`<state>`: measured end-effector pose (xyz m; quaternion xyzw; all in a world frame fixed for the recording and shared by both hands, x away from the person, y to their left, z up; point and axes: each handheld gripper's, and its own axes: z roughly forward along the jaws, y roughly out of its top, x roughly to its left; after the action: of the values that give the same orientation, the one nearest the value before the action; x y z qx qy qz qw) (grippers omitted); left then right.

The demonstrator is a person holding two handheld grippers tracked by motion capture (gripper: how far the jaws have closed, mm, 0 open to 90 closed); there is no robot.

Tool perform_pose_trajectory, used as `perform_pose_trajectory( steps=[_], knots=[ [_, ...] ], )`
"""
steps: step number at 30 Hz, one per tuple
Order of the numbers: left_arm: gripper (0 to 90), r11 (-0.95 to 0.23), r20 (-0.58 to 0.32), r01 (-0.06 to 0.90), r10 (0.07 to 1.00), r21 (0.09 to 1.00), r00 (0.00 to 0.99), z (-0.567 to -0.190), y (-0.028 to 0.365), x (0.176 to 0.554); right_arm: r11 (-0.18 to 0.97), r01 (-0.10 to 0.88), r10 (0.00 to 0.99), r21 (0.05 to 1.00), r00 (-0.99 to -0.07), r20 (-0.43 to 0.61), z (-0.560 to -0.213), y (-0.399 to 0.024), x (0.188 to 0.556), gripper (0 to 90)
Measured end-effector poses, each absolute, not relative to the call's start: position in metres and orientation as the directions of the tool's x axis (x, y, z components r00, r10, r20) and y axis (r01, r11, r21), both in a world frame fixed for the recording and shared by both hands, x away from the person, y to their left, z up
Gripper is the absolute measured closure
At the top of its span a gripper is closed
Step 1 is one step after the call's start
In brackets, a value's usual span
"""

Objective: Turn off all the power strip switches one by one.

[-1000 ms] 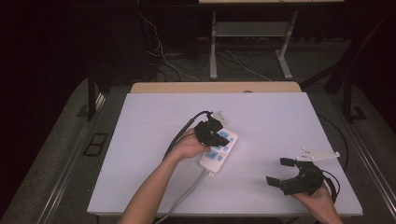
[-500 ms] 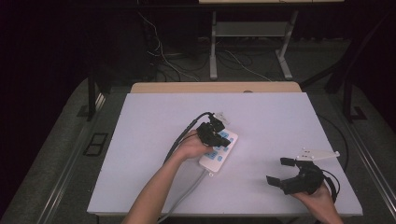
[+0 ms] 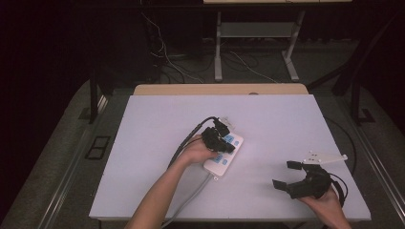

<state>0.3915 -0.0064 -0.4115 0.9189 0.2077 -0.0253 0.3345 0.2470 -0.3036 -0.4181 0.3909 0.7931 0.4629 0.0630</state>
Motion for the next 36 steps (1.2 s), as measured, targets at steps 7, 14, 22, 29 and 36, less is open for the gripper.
perform_pose_trajectory(
  steps=[7,14,22,29,36],
  knots=[
    [89.4,-0.683,-0.199,0.405,0.363,0.607,0.910,-0.4126,-0.0057,0.3923,0.255,0.550,0.685,0.795,-0.683,0.252,-0.4159,-0.3048,0.2457,0.4],
    [89.6,-0.681,-0.198,0.414,0.375,0.604,0.906,-0.4125,-0.0063,0.3910,0.263,0.553,0.683,0.791,-0.686,0.252,-0.4166,-0.3036,0.2458,0.3],
    [89.7,-0.663,-0.209,0.432,0.392,0.611,0.896,-0.4139,-0.0050,0.3901,0.259,0.551,0.684,0.793,-0.685,0.252,-0.4164,-0.3043,0.2454,0.3],
    [89.8,-0.660,-0.215,0.445,0.403,0.605,0.890,-0.4141,-0.0056,0.3903,0.262,0.553,0.682,0.791,-0.686,0.254,-0.4164,-0.3039,0.2450,0.3],
    [89.9,-0.660,-0.223,0.456,0.410,0.597,0.884,-0.4144,-0.0061,0.3906,0.258,0.555,0.685,0.791,-0.682,0.255,-0.4162,-0.3050,0.2449,0.3]
  ],
)
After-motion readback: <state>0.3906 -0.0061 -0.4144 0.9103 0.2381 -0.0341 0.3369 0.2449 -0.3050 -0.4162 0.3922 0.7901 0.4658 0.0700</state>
